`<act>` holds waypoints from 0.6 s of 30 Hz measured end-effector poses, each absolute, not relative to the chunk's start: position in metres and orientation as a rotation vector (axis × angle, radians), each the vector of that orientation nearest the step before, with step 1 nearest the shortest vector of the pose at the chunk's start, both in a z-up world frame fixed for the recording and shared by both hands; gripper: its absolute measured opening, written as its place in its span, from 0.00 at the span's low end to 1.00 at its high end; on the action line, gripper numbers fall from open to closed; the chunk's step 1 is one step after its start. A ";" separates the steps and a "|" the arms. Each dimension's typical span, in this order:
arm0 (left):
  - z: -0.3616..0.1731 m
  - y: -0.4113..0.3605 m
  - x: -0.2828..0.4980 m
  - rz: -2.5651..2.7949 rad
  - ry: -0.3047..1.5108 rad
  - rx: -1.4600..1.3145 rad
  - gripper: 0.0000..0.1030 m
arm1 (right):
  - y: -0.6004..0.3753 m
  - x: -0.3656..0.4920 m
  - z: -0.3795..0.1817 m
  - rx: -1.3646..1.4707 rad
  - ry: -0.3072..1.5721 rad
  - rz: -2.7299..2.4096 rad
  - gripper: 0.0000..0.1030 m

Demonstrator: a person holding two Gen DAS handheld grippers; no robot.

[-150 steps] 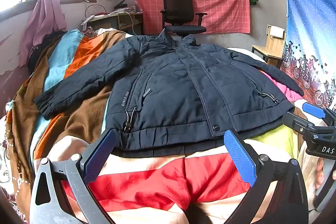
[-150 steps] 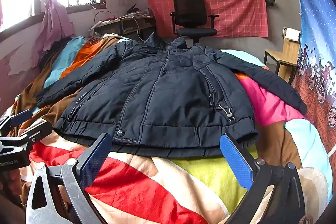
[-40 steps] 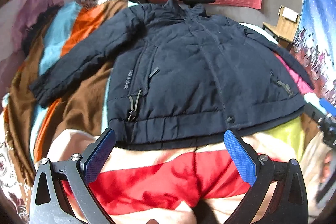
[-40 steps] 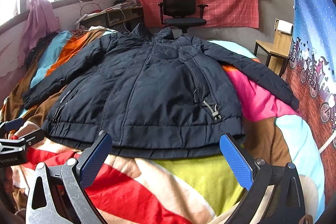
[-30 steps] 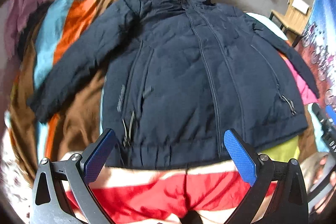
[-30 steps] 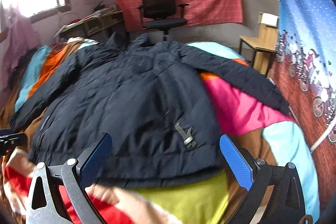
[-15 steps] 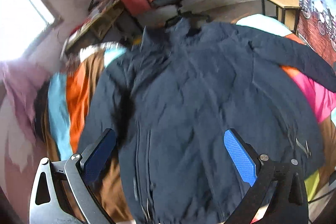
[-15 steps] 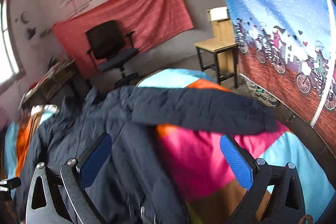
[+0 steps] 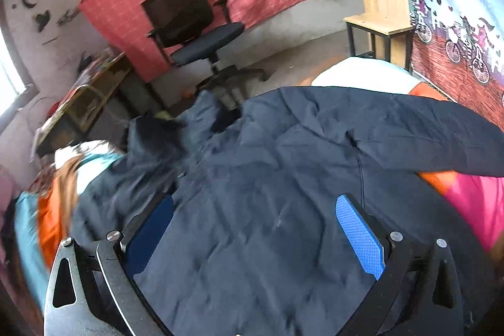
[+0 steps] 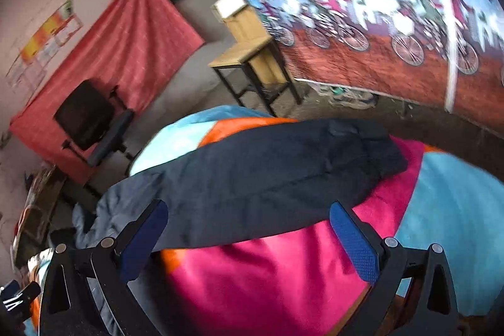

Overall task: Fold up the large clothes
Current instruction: 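Reach the right tool to the jacket sleeve cuff and grasp it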

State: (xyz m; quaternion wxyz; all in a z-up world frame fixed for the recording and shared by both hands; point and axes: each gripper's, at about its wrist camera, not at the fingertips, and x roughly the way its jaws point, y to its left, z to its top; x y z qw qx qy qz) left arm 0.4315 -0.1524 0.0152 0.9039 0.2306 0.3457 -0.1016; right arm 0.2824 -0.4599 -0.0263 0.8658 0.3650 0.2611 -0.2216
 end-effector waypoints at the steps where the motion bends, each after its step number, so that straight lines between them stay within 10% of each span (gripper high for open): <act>1: 0.008 -0.156 0.445 -0.232 0.720 0.456 0.98 | -0.465 0.283 -0.034 0.799 0.552 -0.477 1.00; 13: -0.058 -0.205 0.567 -0.280 0.847 0.211 0.98 | -0.508 0.273 -0.083 1.039 0.576 -0.597 0.99; 18: -0.085 -0.206 0.585 -0.284 0.922 0.212 0.98 | -0.513 0.275 -0.081 1.037 0.540 -0.627 0.81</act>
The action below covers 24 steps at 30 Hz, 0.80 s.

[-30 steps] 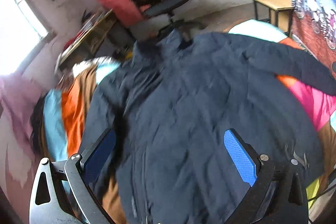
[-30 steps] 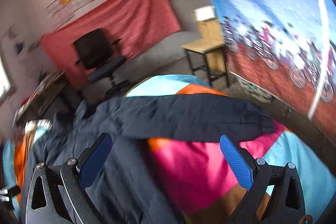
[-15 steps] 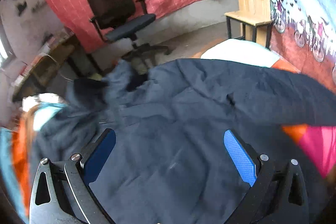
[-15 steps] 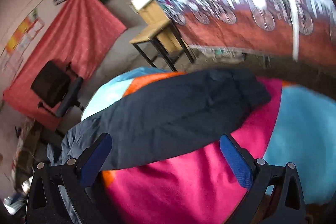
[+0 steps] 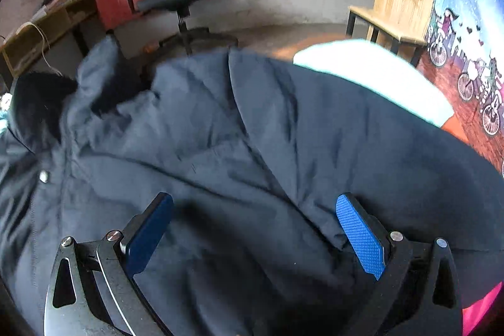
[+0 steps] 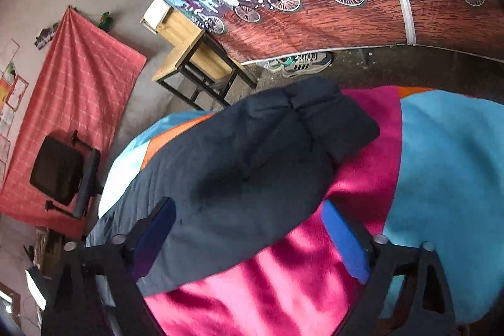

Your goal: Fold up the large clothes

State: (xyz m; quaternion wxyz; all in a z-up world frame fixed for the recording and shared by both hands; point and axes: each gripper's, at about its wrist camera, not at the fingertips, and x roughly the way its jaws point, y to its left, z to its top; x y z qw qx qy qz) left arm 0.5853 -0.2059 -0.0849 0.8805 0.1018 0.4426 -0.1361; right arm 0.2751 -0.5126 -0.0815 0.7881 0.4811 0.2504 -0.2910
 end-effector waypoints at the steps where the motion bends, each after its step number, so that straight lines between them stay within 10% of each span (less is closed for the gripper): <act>1: -0.091 -0.205 0.589 -0.277 0.939 0.216 0.99 | -0.514 0.277 -0.082 1.034 0.540 -0.638 0.77; 10: -0.110 -0.211 0.592 -0.267 0.952 0.256 0.99 | -0.512 0.288 -0.081 0.944 0.535 -0.672 0.14; 24: -0.022 -0.055 0.521 -0.241 0.866 0.047 0.98 | -0.433 0.308 0.049 0.491 0.272 -0.487 0.08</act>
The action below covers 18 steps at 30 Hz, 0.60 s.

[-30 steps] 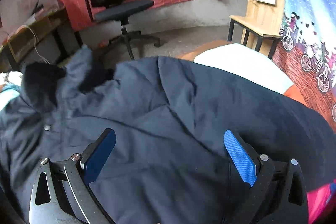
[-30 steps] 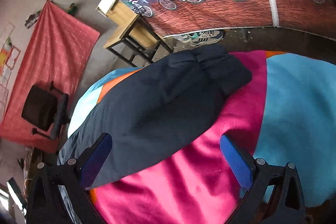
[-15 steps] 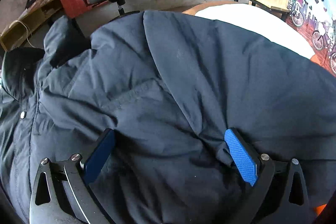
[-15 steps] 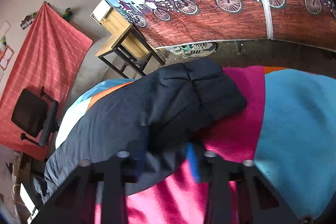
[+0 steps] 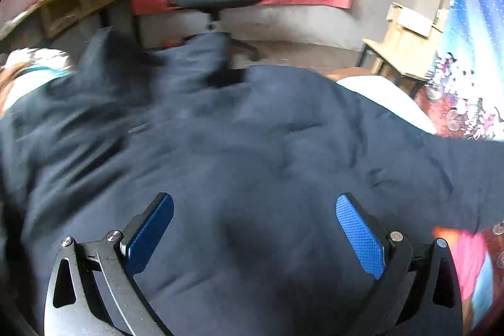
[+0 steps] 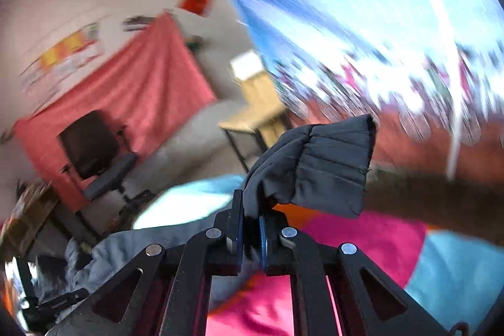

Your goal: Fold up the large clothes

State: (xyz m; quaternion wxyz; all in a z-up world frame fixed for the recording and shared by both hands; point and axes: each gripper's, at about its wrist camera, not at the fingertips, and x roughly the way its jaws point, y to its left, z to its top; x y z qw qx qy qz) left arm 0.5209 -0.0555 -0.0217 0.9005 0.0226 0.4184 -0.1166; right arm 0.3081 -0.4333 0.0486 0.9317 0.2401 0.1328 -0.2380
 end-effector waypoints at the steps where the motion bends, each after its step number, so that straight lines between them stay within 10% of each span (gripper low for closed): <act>1: -0.023 -0.044 0.509 -0.215 0.868 0.044 0.98 | -0.417 0.313 0.061 0.438 0.257 -0.446 0.08; 18: 0.028 0.164 0.375 0.143 0.748 -0.205 0.98 | -0.125 0.395 0.106 -0.019 0.352 0.197 0.08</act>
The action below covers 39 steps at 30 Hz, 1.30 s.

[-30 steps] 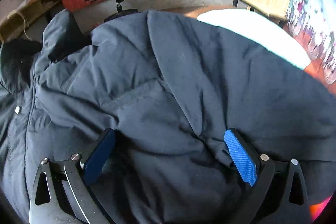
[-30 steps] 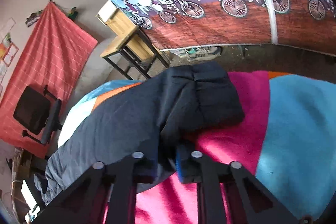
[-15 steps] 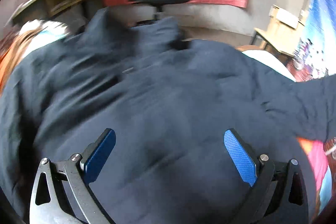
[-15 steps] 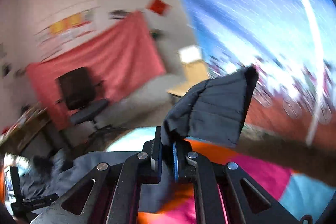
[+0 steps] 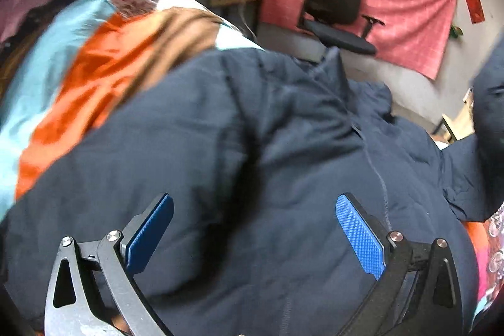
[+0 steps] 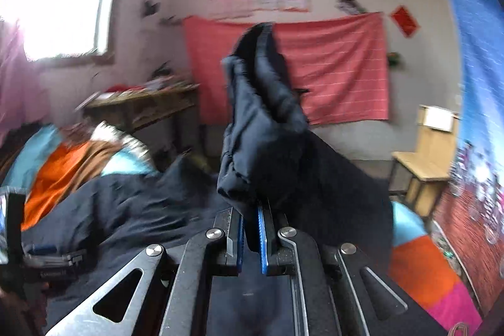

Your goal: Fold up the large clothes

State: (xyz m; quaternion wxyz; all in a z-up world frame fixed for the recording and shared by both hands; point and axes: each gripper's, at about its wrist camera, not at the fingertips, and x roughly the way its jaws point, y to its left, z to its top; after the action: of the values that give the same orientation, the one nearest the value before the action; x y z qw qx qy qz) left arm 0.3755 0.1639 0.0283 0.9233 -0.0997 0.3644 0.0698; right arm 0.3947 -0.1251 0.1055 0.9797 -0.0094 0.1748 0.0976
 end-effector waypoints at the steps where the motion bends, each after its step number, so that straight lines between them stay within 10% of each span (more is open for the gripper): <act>1: 0.031 0.169 0.368 0.158 0.731 -0.203 0.98 | -0.113 0.393 0.103 -0.027 0.361 0.215 0.08; 13: 0.030 0.206 0.355 0.217 0.665 -0.245 0.98 | 0.028 0.399 0.009 -0.233 0.686 0.484 0.13; 19: 0.025 0.198 0.363 0.145 0.647 -0.293 0.98 | 0.022 0.392 -0.027 -0.168 0.878 0.629 0.71; 31: -0.030 0.120 0.399 0.049 0.811 -0.037 0.98 | -0.147 0.427 0.021 -0.067 0.735 0.270 0.70; 35: -0.045 0.115 0.405 0.074 0.847 0.011 0.99 | -0.202 0.474 0.006 -0.002 0.792 0.090 0.41; 39: -0.056 0.120 0.406 0.068 0.862 -0.010 0.99 | -0.220 0.500 -0.025 0.043 0.869 0.063 0.35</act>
State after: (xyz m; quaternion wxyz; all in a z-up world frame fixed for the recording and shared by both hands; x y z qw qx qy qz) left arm 0.4062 0.1205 -0.0564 0.9079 -0.0051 0.4178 0.0331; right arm 0.5005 -0.2205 -0.0248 0.9064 0.0208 0.4208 0.0305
